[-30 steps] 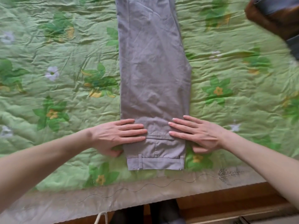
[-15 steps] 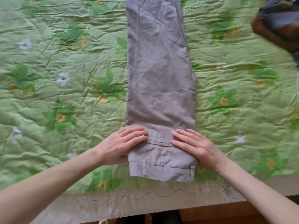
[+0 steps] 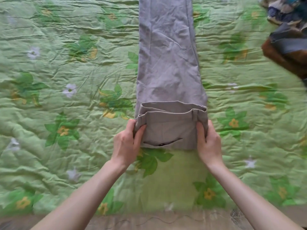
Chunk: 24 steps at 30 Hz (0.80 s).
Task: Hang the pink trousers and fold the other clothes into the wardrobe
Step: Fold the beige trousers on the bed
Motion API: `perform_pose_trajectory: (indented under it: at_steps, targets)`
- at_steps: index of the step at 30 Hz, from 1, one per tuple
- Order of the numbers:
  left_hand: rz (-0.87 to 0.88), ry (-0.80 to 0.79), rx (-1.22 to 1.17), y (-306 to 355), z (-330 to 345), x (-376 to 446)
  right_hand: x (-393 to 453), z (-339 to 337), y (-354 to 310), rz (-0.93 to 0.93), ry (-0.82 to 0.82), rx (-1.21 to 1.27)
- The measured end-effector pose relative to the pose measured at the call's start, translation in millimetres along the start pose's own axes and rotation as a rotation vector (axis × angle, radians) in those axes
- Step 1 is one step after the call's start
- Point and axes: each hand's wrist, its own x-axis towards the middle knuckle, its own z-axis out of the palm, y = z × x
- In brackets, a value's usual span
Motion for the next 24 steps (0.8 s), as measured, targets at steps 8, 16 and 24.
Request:
perform_pose_trajectory:
  at_steps: [8, 16, 24]
  targets:
    - [-0.365, -0.011, 0.142, 4.7, 22.1, 39.3, 36.1, 22.6, -0.7, 0.226, 0.016, -0.357]
    - [0.573, -0.210, 0.436, 3.9, 25.1, 18.1, 42.8, 35.6, 6.3, 0.042, 0.244, -0.394]
    - [0.457, -0.615, 0.716, 0.0, 34.4, 25.4, 39.8, 13.5, 30.5, -0.690, -0.381, -0.678]
